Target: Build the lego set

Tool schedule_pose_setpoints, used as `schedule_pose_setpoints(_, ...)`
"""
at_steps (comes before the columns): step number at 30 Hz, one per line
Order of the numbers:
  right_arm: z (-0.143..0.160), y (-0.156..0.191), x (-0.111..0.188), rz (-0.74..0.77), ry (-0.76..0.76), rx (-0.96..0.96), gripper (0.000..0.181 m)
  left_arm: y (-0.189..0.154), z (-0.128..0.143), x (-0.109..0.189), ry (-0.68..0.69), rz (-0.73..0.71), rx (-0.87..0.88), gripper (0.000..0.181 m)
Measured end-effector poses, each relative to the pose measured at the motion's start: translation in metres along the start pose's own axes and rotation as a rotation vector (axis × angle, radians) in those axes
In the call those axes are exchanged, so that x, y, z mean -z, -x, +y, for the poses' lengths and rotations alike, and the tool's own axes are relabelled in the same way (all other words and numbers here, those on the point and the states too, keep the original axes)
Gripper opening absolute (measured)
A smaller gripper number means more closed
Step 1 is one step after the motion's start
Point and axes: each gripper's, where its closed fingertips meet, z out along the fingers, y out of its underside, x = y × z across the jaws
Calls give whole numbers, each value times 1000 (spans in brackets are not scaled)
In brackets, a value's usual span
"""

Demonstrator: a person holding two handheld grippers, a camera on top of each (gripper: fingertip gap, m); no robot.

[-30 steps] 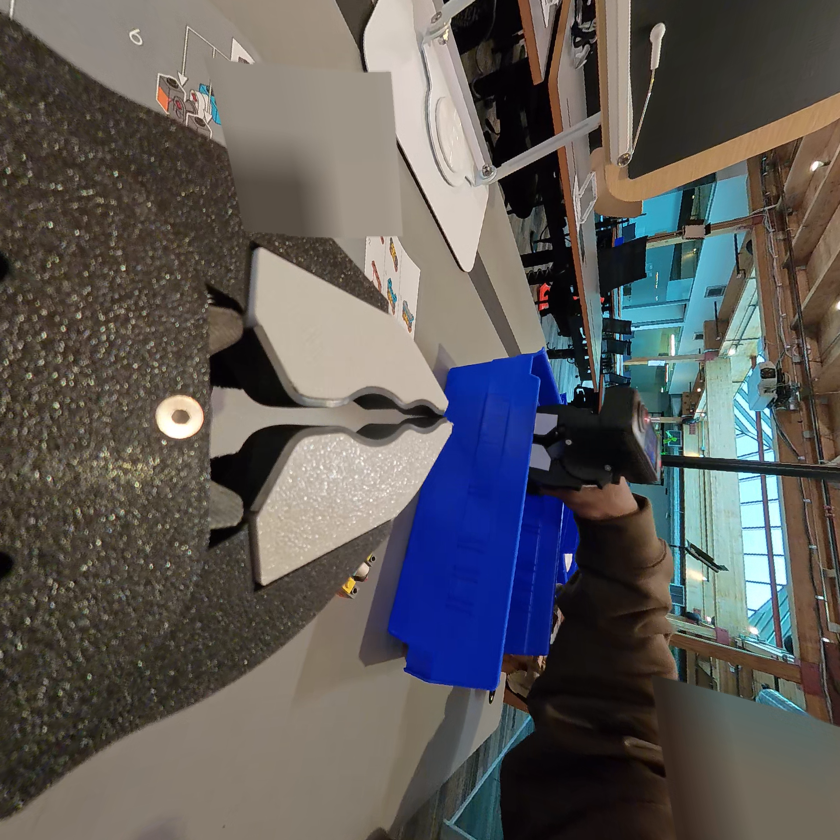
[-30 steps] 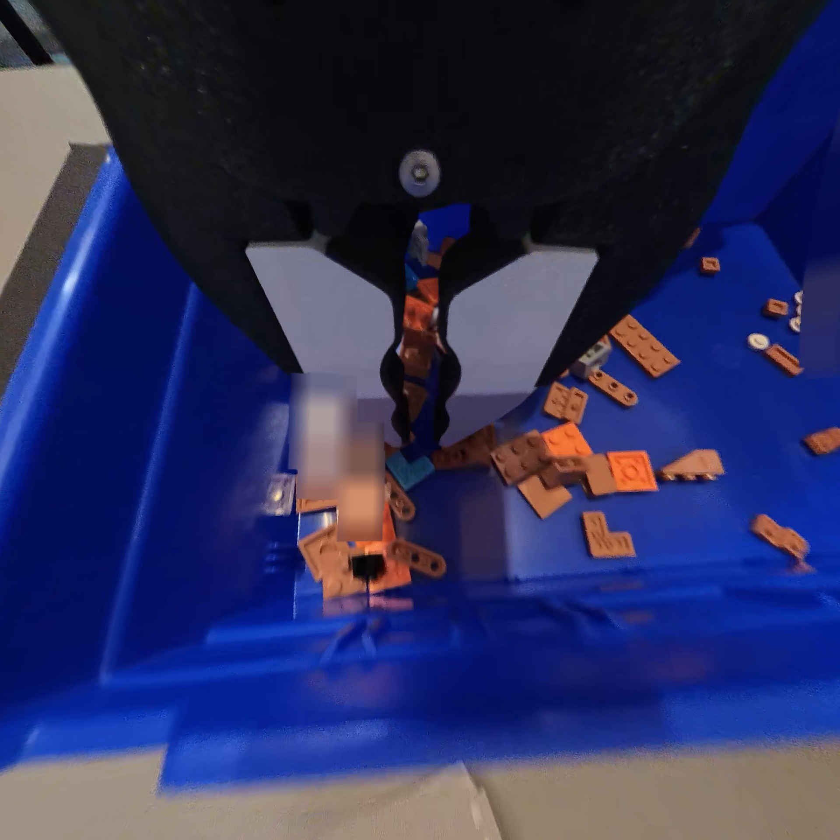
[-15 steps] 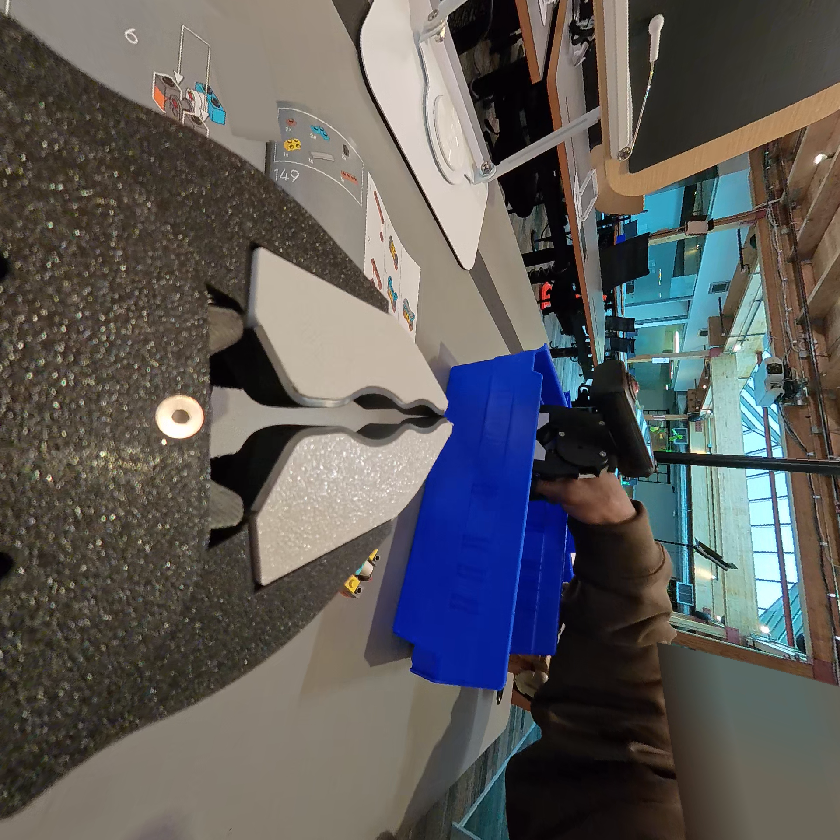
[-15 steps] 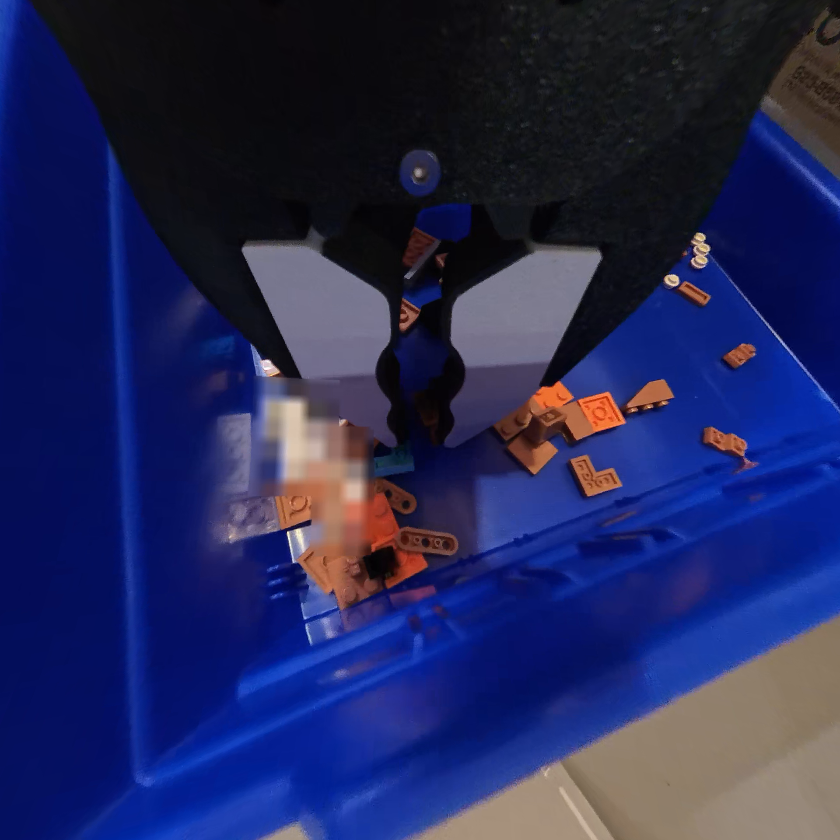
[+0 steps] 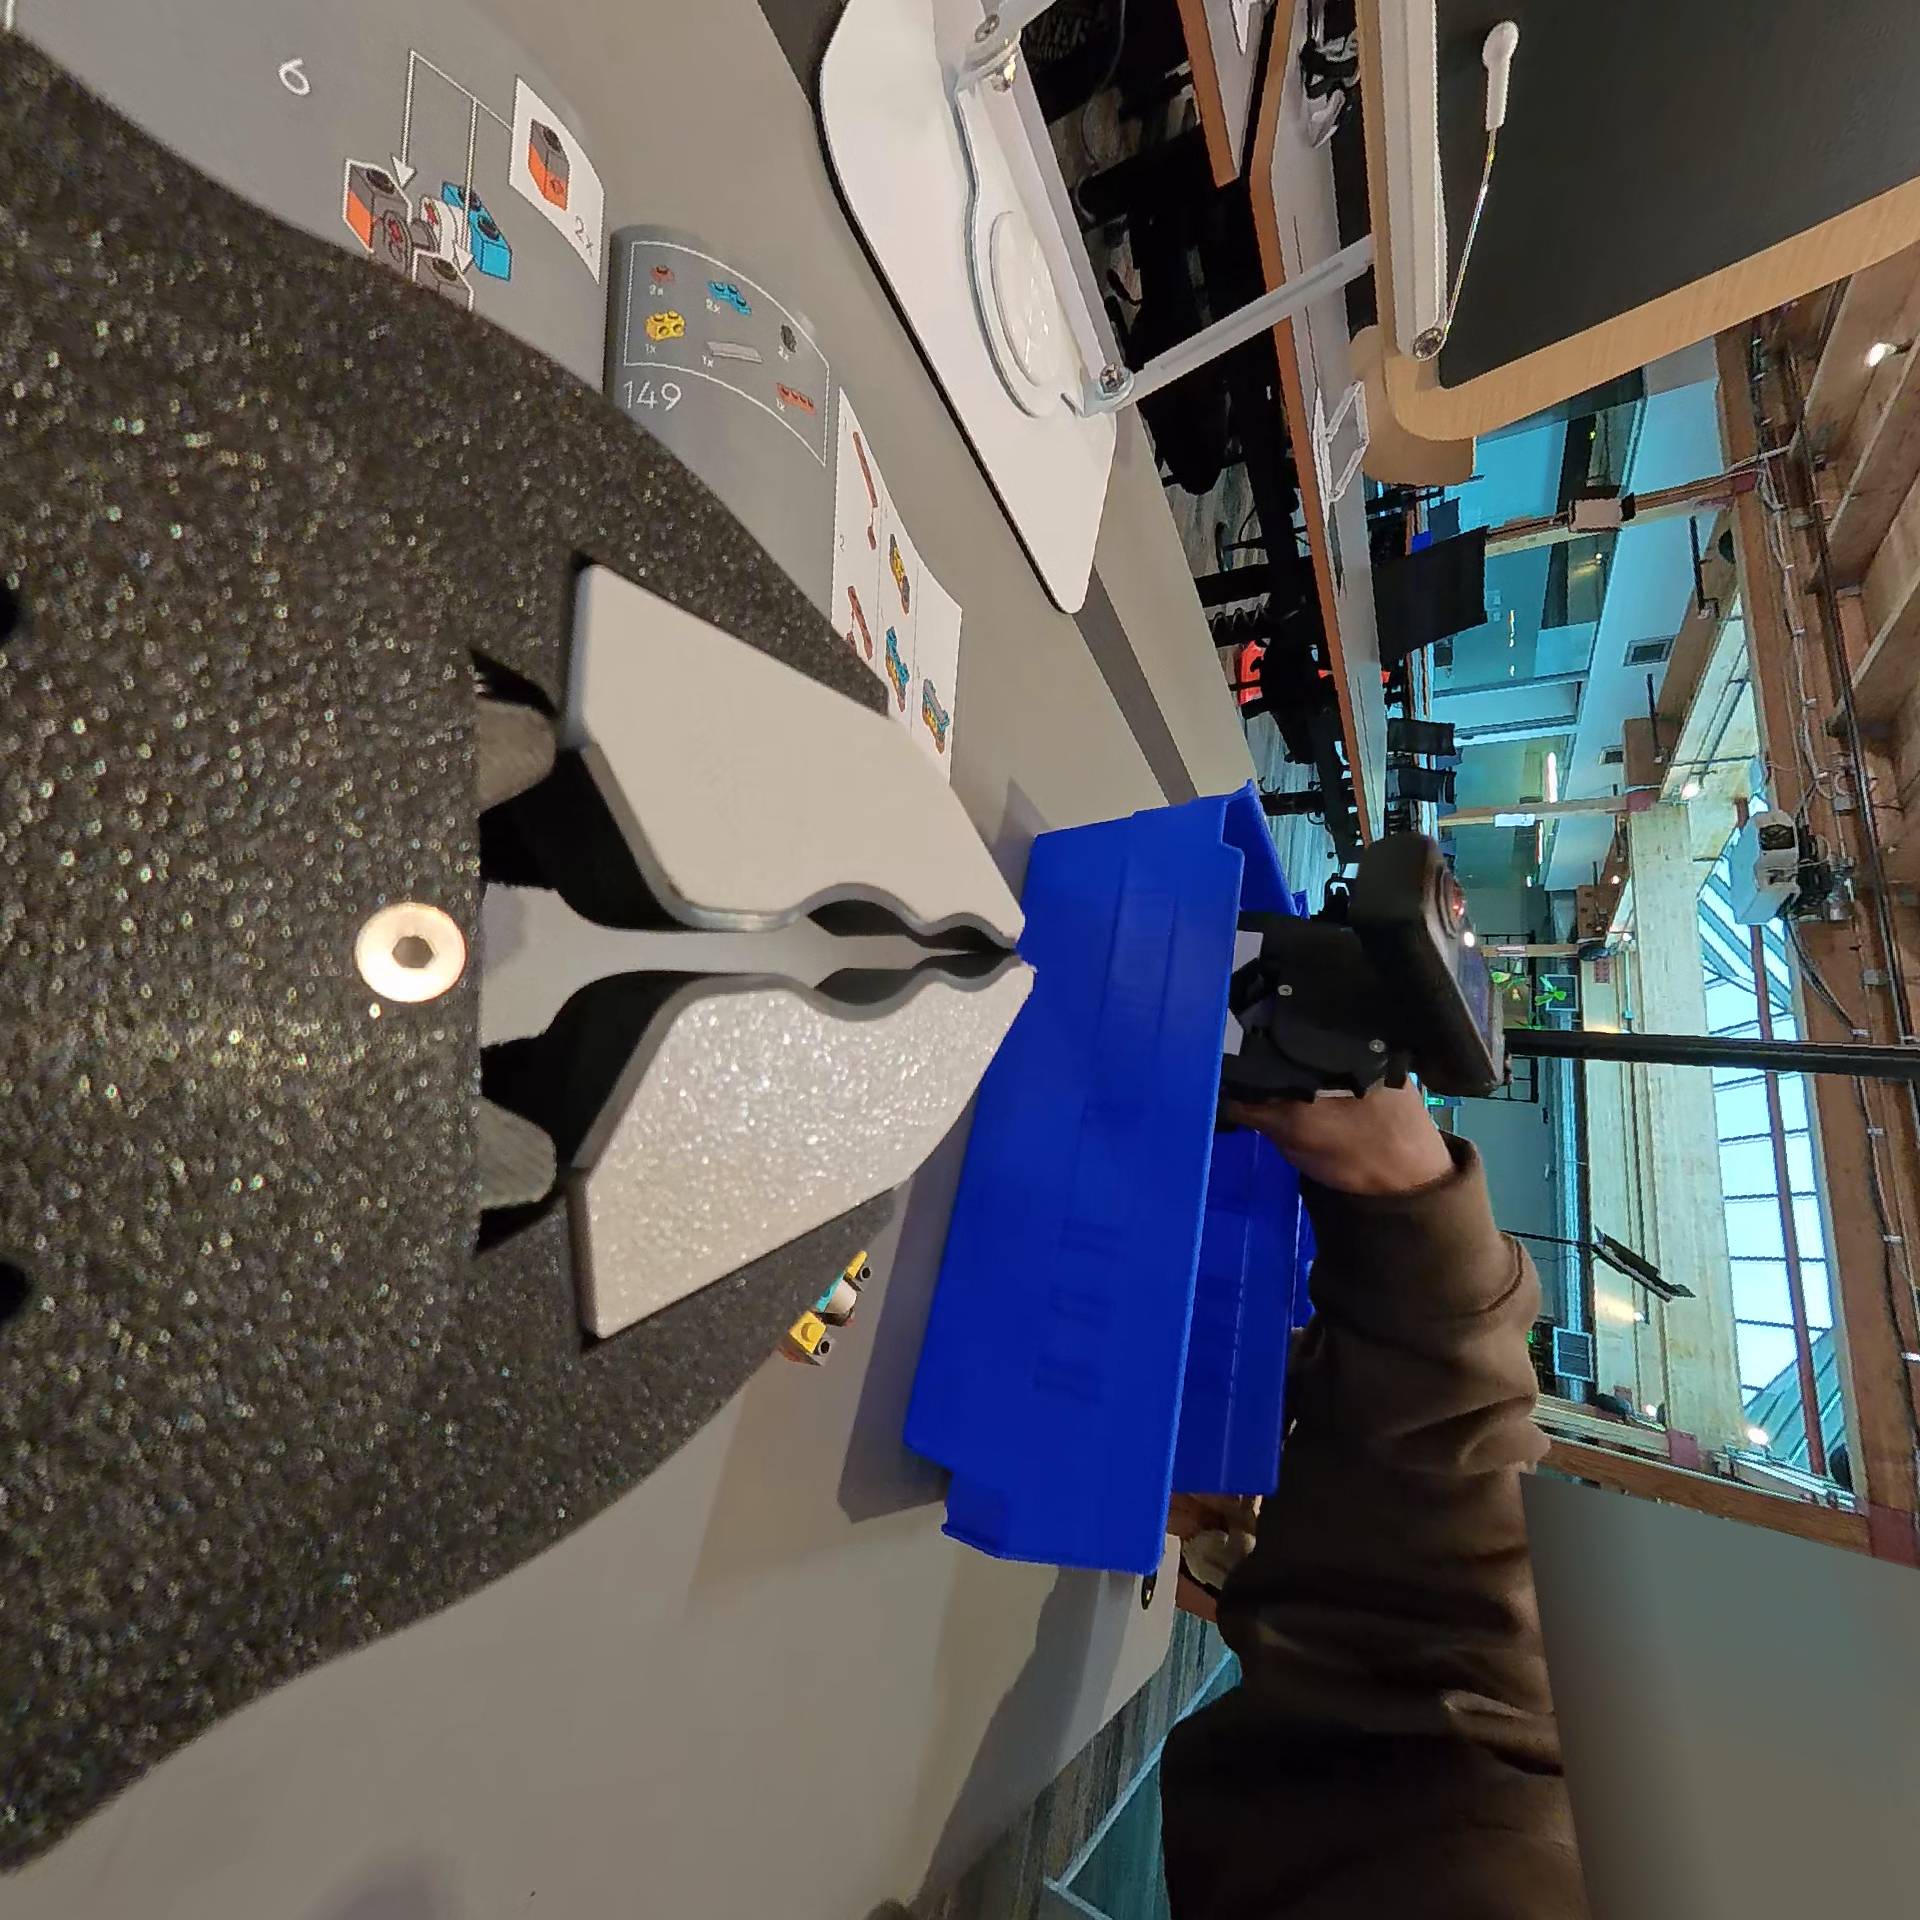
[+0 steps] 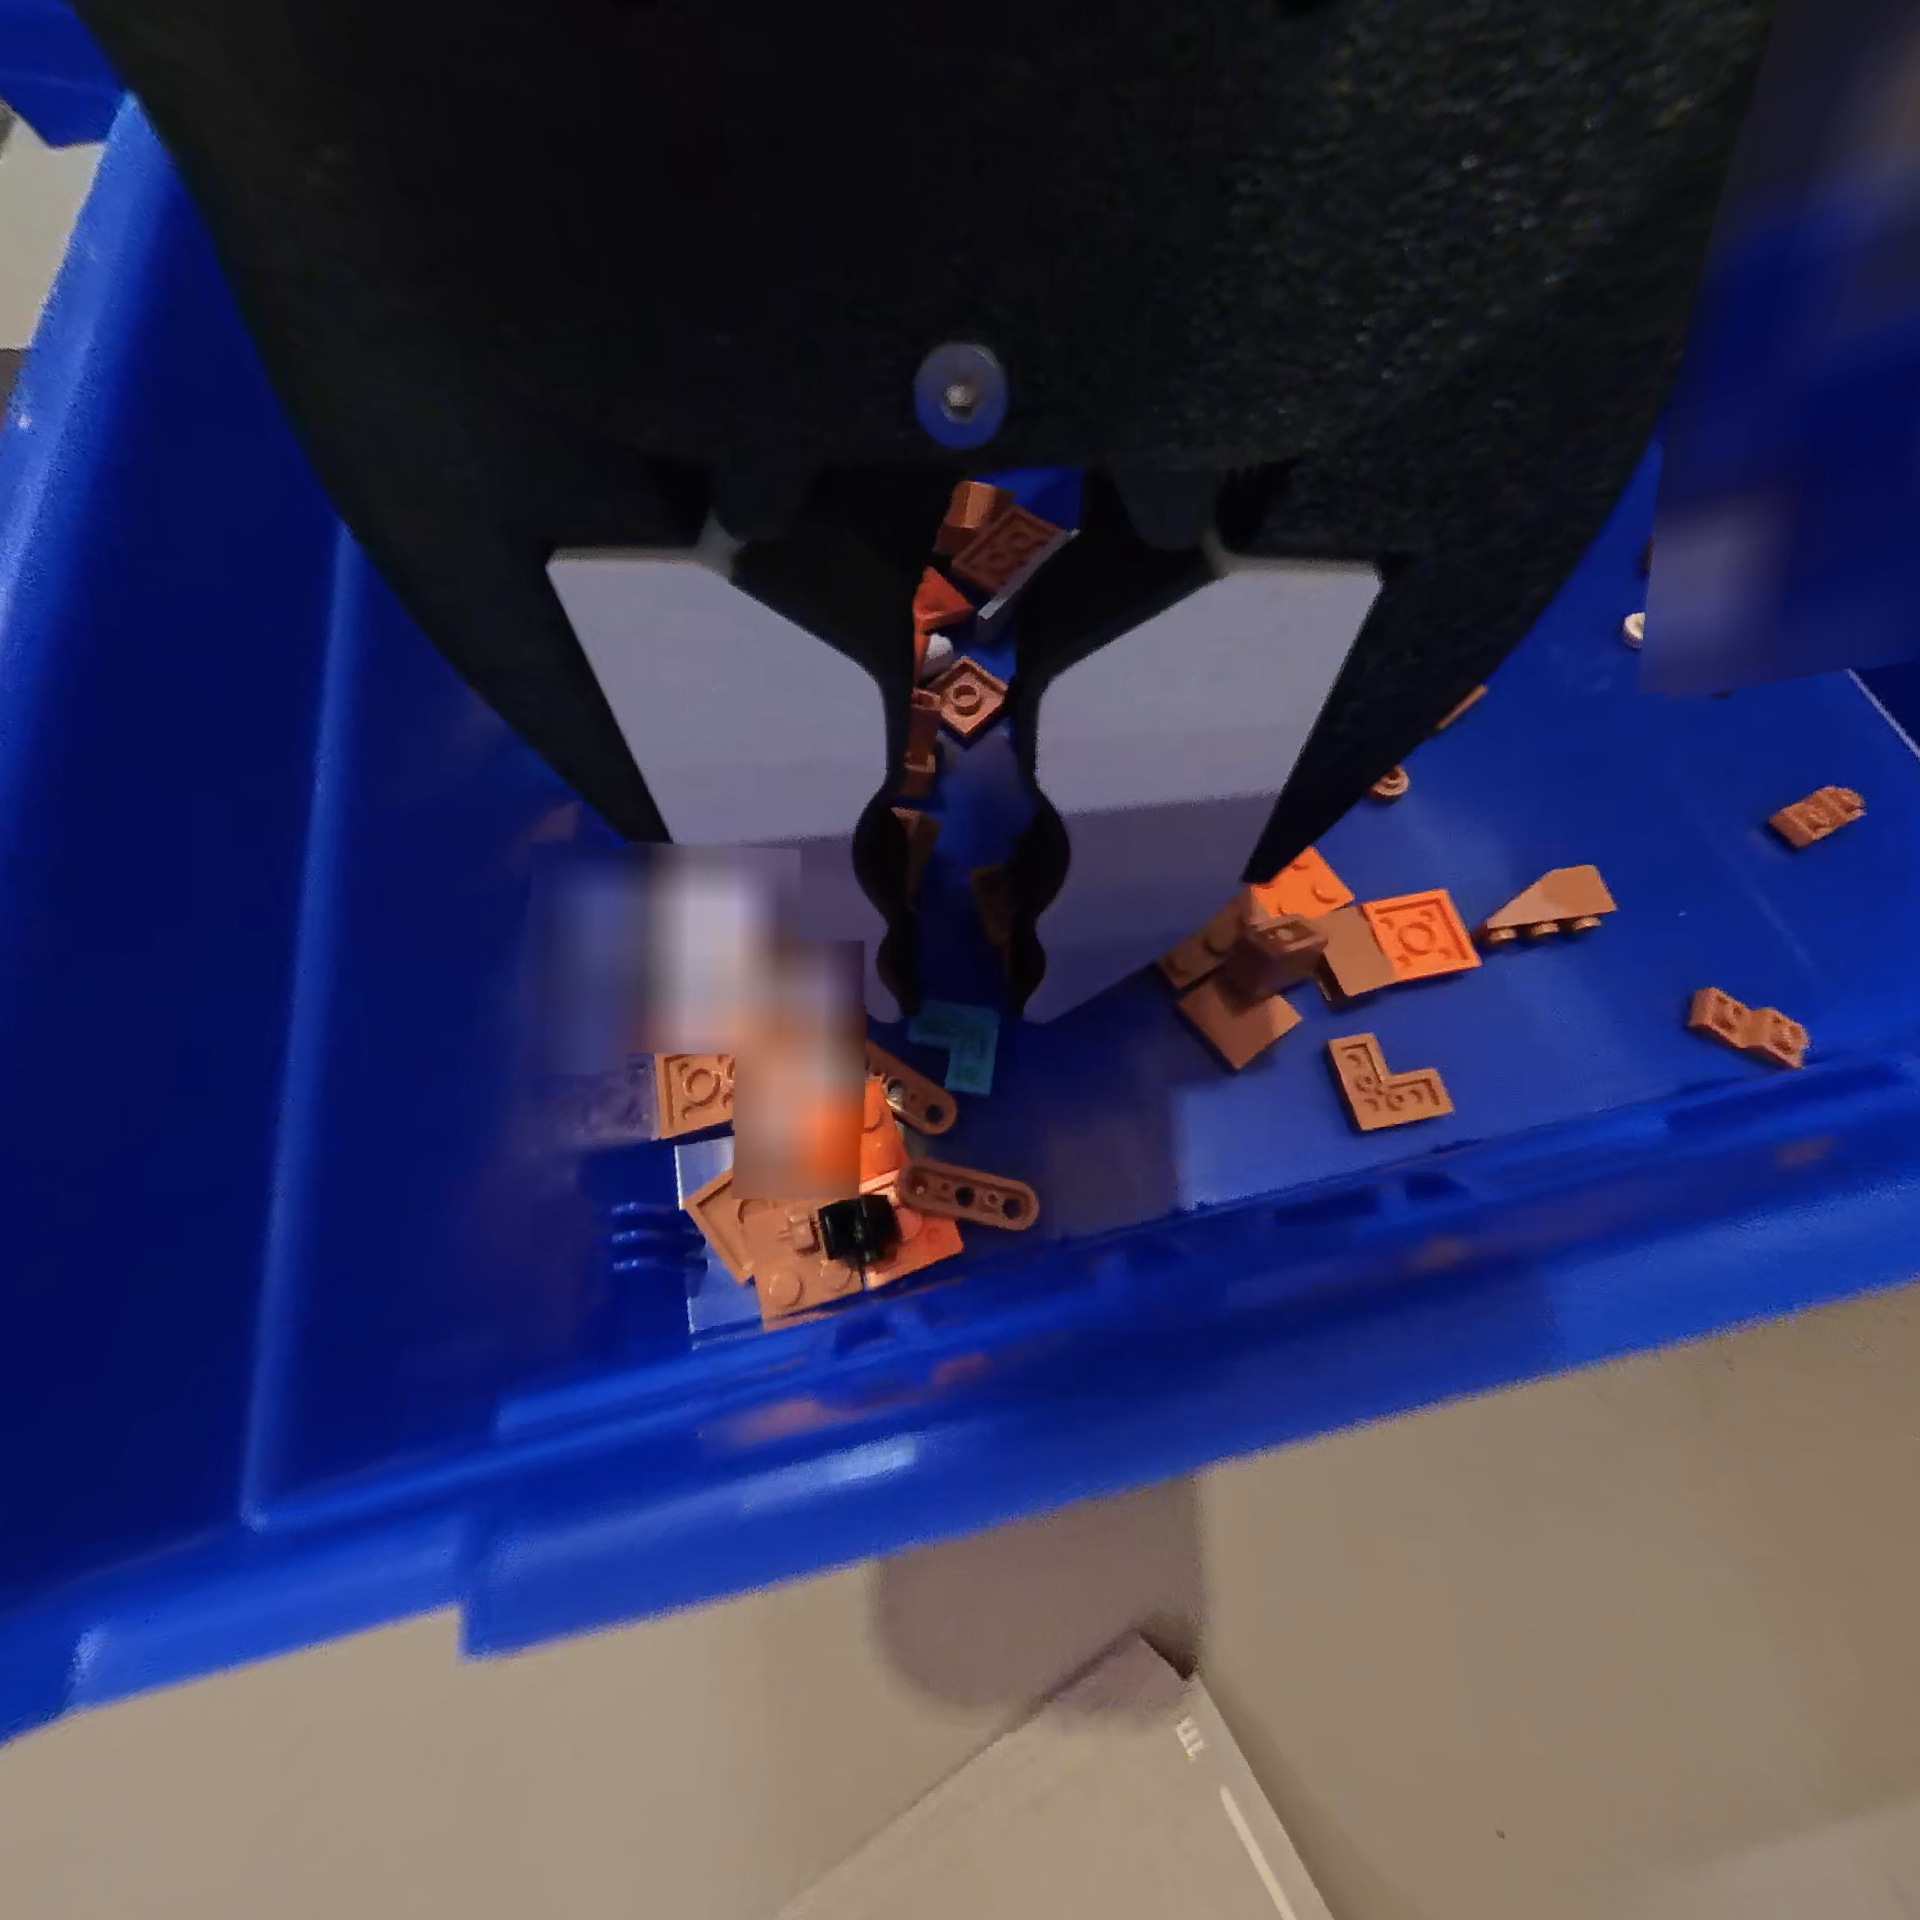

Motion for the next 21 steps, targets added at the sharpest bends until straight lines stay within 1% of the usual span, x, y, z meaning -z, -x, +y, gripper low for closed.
schedule_pose_setpoints(5, -3, 3, -2, -15, -5, 7, 18, 0, 0, 0, 1, 1, 0, 0)
schedule_pose_setpoints(8, -3, 3, -5, -28, 5, -20, 22, 0, 0, 0, 1, 1, 0, 0)
schedule_pose_setpoints(10, -3, 3, -5, -29, 7, -12, 22, 0, 0, 0, 1, 1, 0, 0)
schedule_pose_setpoints(12, -4, 4, -5, -30, 4, -8, 17, 0, 0, 0, 1, 1, -1, 0)
schedule_pose_setpoints(17, -6, 4, -5, -2, -6, 9, 17, -1, 0, 0, 3, 1, -5, 0)
schedule_pose_setpoints(19, -6, 6, -1, -4, -21, 3, 16, -1, 0, 0, 3, 0, -5, 0)
schedule_pose_setpoints(21, -7, 9, 8, -2, -44, -9, 17, 0, 0, 0, 2, -1, -4, 0)
